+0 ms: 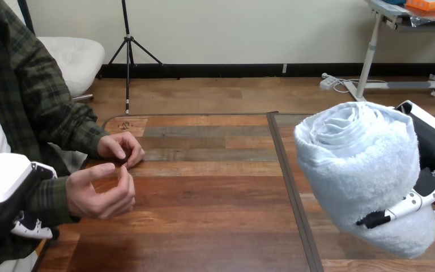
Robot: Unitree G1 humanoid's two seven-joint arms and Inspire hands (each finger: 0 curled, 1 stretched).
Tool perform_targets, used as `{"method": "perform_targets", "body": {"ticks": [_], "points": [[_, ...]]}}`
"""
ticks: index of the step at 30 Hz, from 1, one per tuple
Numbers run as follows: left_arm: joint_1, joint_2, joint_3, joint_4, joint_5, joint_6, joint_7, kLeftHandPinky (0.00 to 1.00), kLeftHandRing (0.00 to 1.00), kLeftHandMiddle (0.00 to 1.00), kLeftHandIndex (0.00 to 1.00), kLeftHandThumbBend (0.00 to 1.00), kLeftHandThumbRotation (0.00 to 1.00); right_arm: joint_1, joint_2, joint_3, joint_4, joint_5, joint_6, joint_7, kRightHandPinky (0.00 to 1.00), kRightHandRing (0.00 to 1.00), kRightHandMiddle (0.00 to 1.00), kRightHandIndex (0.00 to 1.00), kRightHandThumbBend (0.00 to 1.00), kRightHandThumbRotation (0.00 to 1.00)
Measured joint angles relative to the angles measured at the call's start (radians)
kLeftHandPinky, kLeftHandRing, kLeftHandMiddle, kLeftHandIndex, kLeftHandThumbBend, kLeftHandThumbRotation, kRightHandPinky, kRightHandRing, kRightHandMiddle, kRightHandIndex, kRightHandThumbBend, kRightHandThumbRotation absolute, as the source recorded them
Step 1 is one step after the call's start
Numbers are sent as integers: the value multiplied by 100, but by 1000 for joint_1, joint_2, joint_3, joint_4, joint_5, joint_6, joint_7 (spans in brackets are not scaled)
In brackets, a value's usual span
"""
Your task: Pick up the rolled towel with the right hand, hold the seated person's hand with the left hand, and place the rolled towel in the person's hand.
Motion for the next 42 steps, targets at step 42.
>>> {"method": "perform_targets", "body": {"ticks": [42], "points": [[105, -93, 98, -295, -93, 157, -122, 32, 38, 45, 46, 88, 0, -110, 95, 171, 30, -130, 67, -94, 28, 35, 44, 48, 78, 2]]}}
